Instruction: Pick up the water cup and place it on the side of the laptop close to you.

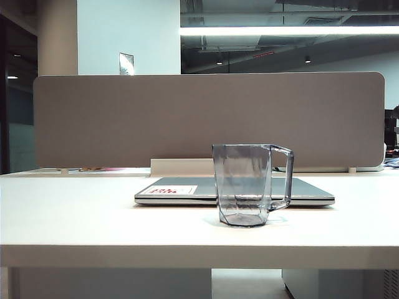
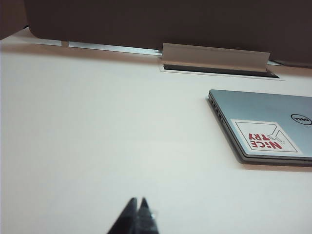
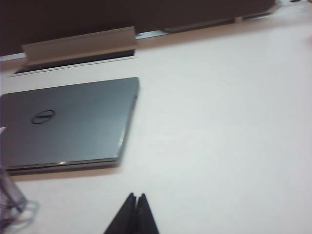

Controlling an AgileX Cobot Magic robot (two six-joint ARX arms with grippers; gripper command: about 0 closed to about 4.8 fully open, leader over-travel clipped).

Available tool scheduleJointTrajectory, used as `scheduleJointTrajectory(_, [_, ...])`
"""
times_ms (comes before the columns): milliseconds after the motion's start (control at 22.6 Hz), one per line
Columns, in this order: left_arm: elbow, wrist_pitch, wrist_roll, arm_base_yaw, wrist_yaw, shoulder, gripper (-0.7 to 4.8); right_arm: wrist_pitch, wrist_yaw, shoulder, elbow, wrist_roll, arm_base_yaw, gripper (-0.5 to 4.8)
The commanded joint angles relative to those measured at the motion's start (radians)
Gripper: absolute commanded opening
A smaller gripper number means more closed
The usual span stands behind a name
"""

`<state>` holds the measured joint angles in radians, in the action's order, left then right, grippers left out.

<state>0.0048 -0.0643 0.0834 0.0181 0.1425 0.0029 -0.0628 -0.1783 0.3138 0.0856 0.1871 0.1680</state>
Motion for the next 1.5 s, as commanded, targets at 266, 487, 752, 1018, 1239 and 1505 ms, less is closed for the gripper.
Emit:
scheduleJointTrajectory(266, [0.003,0.013,0.003,-0.001,0.004,0.001,-0.03,-0.010,0.085,-0.131,-0.085,0.002,-0.086,-0.06])
scheduleJointTrajectory(487, [0.003,0.013,0.003,-0.001,0.004,0.001,-0.03,-0.006,0.109,-0.195,-0.085,-0.010,-0.111,-0.06])
scheduleJointTrajectory(752, [0.003,0.013,0.003,-0.001,0.004,0.001,-0.03,0.042,0.150,-0.263,-0.085,-0.016,-0.129,-0.06])
scheduleJointTrajectory(1018, [0.003,0.013,0.003,-0.001,0.004,0.001,-0.03,0.132,0.155,-0.314,-0.085,-0.033,-0.135,-0.06])
scheduleJointTrajectory(1239, [0.003,0.013,0.003,-0.001,0.004,0.001,-0.03,0.137,0.155,-0.314,-0.085,-0.076,-0.134,-0.06])
scheduleJointTrajectory(1505, [0.003,0.013,0.003,-0.001,0.004,0.001,-0.03,0.143,0.129,-0.314,-0.085,-0.090,-0.134,-0.06])
